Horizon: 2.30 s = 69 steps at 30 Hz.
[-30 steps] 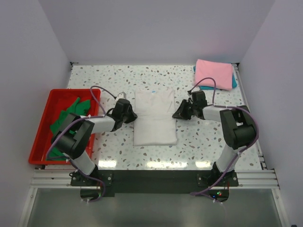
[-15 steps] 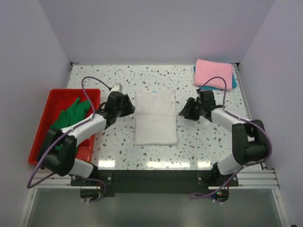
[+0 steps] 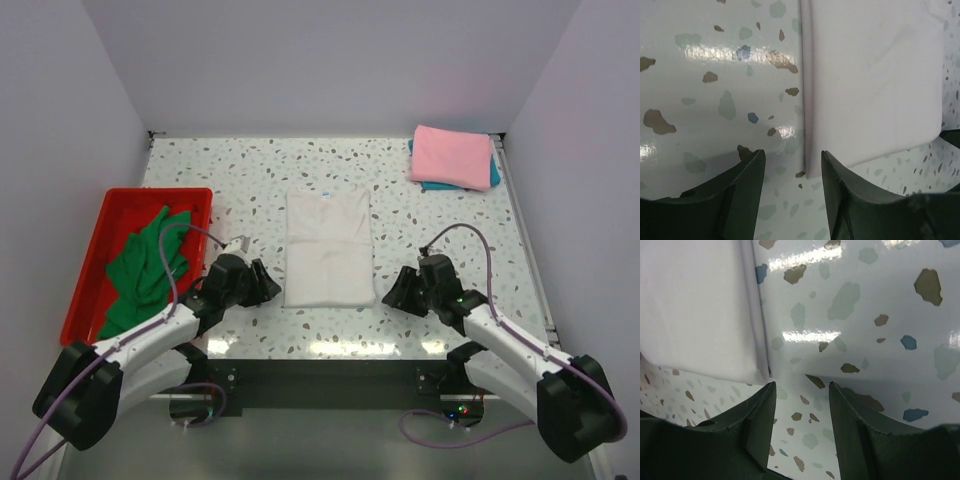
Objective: Fold and stack the t-shirts
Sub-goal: Fold the tshirt
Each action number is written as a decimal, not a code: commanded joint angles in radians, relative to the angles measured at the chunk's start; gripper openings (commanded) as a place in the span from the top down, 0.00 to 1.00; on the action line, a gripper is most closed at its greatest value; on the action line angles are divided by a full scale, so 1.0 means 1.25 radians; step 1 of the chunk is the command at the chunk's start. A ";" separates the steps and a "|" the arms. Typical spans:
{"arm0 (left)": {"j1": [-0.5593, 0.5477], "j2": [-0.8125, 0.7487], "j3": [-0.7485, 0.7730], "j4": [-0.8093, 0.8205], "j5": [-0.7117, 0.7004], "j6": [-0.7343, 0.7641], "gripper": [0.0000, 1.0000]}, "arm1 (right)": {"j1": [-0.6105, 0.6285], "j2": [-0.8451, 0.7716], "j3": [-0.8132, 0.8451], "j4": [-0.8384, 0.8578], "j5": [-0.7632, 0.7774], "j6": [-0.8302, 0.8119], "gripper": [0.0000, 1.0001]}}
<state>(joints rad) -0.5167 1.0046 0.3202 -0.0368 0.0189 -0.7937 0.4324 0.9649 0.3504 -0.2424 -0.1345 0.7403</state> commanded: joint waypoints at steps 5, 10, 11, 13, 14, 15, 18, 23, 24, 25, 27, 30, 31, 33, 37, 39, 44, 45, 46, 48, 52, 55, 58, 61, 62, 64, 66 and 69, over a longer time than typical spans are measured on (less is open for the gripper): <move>-0.036 -0.023 -0.071 0.090 0.062 -0.060 0.46 | 0.016 -0.058 -0.053 0.012 0.019 0.088 0.49; -0.091 0.005 -0.086 0.109 0.035 -0.095 0.45 | 0.028 -0.038 -0.052 0.032 0.011 0.102 0.49; -0.096 0.009 -0.098 0.113 0.032 -0.103 0.45 | 0.037 -0.034 -0.053 0.042 0.011 0.107 0.49; -0.107 0.011 -0.105 0.118 0.012 -0.121 0.45 | 0.048 -0.026 -0.052 0.050 0.017 0.116 0.49; -0.122 0.014 -0.106 0.115 0.001 -0.127 0.45 | 0.057 -0.022 -0.052 0.058 0.020 0.120 0.49; -0.130 0.016 -0.105 0.103 -0.010 -0.136 0.45 | 0.058 -0.016 -0.050 0.060 0.024 0.120 0.49; -0.167 0.026 -0.098 0.074 -0.069 -0.149 0.46 | 0.060 0.008 -0.048 0.079 0.024 0.121 0.49; -0.199 0.054 -0.093 0.072 -0.112 -0.171 0.48 | 0.080 0.032 -0.057 0.108 0.038 0.138 0.49; -0.201 0.059 -0.092 0.075 -0.116 -0.175 0.49 | 0.082 0.037 -0.058 0.112 0.038 0.139 0.49; -0.205 0.065 -0.091 0.075 -0.122 -0.176 0.50 | 0.084 0.042 -0.061 0.120 0.039 0.142 0.49; -0.210 0.077 -0.086 0.077 -0.128 -0.179 0.52 | 0.086 0.053 -0.068 0.130 0.041 0.144 0.49; -0.220 0.090 -0.081 0.077 -0.141 -0.181 0.53 | 0.090 0.067 -0.072 0.150 0.039 0.151 0.49; -0.224 0.092 -0.079 0.079 -0.145 -0.181 0.54 | 0.092 0.072 -0.072 0.153 0.039 0.153 0.49; -0.227 0.102 -0.077 0.083 -0.146 -0.181 0.57 | 0.098 0.087 -0.074 0.173 0.040 0.159 0.49; -0.235 0.112 -0.076 0.094 -0.145 -0.182 0.66 | 0.106 0.109 -0.083 0.191 0.038 0.167 0.50; -0.238 0.113 -0.075 0.097 -0.145 -0.184 0.69 | 0.109 0.118 -0.086 0.212 0.035 0.170 0.50; -0.243 0.118 -0.067 0.101 -0.146 -0.182 0.80 | 0.112 0.153 -0.090 0.243 0.040 0.174 0.56; -0.243 0.120 -0.065 0.102 -0.145 -0.181 0.81 | 0.112 0.158 -0.090 0.247 0.039 0.174 0.59; -0.244 0.120 -0.062 0.104 -0.139 -0.180 0.83 | 0.112 0.162 -0.090 0.255 0.038 0.175 0.62; -0.244 0.112 -0.065 0.129 -0.127 -0.173 0.91 | 0.112 0.172 -0.085 0.257 0.035 0.174 0.79; -0.254 0.066 -0.062 0.131 -0.108 -0.175 1.00 | 0.112 0.130 -0.079 0.197 0.049 0.160 1.00; -0.271 0.003 -0.062 0.088 -0.116 -0.184 1.00 | 0.113 0.038 -0.085 0.107 0.050 0.142 1.00; -0.309 -0.046 -0.076 0.048 -0.123 -0.206 1.00 | 0.114 -0.082 -0.096 0.012 0.047 0.132 1.00; -0.378 -0.104 -0.076 0.008 -0.144 -0.219 1.00 | 0.120 -0.210 -0.101 -0.093 0.043 0.129 1.00; -0.398 -0.119 -0.073 -0.024 -0.154 -0.223 1.00 | 0.123 -0.241 -0.102 -0.119 0.041 0.128 1.00; -0.450 -0.157 -0.058 -0.062 -0.178 -0.241 1.00 | 0.124 -0.337 -0.097 -0.207 0.039 0.127 1.00; -0.502 -0.177 -0.045 -0.109 -0.201 -0.264 1.00 | 0.124 -0.391 -0.084 -0.262 0.035 0.121 1.00; -0.556 -0.205 -0.026 -0.157 -0.231 -0.301 1.00 | 0.125 -0.460 -0.061 -0.357 0.030 0.105 1.00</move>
<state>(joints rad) -1.1553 0.7769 0.2405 -0.1246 -0.1932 -1.1027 0.5861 0.4408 0.2348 -0.4946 -0.1001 0.9051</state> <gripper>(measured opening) 0.018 0.023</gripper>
